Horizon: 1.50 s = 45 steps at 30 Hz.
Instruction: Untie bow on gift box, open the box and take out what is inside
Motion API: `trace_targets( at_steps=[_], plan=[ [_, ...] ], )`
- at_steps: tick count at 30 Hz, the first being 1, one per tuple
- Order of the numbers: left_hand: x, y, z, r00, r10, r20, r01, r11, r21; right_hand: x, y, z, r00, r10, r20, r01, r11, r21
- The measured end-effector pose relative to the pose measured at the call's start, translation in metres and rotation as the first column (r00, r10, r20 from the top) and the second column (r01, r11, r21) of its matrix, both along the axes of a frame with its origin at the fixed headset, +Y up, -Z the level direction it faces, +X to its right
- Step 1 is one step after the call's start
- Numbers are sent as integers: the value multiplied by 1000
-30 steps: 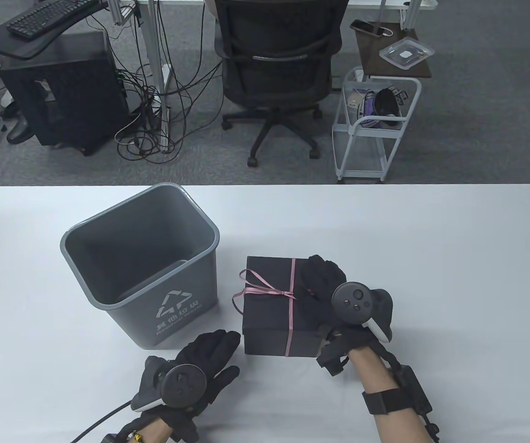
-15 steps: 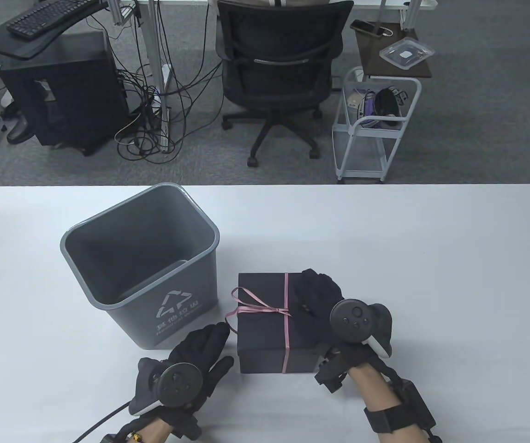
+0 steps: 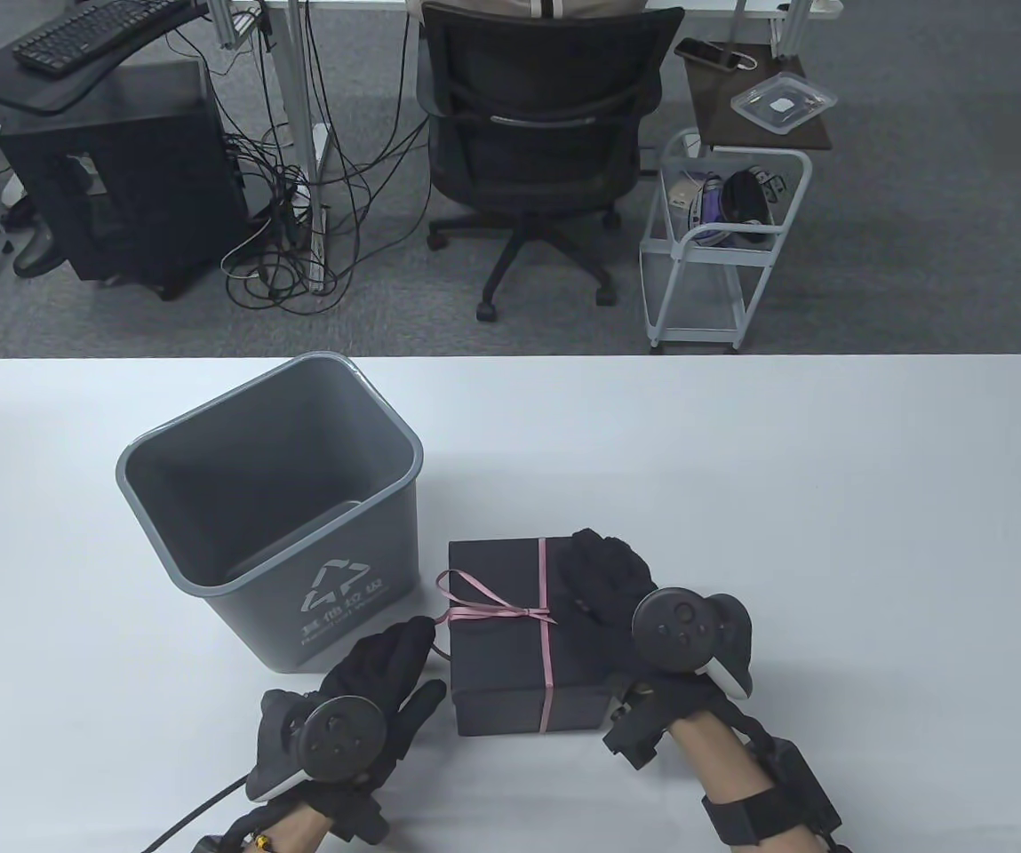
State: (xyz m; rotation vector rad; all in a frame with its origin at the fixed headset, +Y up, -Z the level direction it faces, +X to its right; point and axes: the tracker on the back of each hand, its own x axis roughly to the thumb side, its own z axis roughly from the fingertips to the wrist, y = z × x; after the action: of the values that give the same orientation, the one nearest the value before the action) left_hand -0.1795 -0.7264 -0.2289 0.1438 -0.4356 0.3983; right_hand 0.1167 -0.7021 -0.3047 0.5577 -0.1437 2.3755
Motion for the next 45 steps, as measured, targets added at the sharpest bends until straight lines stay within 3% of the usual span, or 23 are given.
trace_targets(
  at_steps=[10,17,25,31,40,45],
  plan=[
    [-1,-1,-1,999,33,-2,-33,999,-17,-5,-1,6,999,-5,-34,5,1000,4],
    [-4,1,-1,998,32,-61,-30,999,30,-10,-1,16,999,0,-53,1,1000,10],
    [-6,-3,-6,996,73,-58,-73,997,-1,-13,-1,22,998,-10,-61,11,1000,10],
    [-9,0,-6,993,88,-75,-82,994,71,-13,-1,23,998,-15,-57,15,1000,8],
    [-18,-7,-13,991,-3,-136,3,1000,0,-13,-1,23,998,-24,-54,24,1000,5],
    [-27,-19,-23,958,-178,-223,135,971,-195,-12,-1,23,998,-29,-54,30,1000,2]
  ],
)
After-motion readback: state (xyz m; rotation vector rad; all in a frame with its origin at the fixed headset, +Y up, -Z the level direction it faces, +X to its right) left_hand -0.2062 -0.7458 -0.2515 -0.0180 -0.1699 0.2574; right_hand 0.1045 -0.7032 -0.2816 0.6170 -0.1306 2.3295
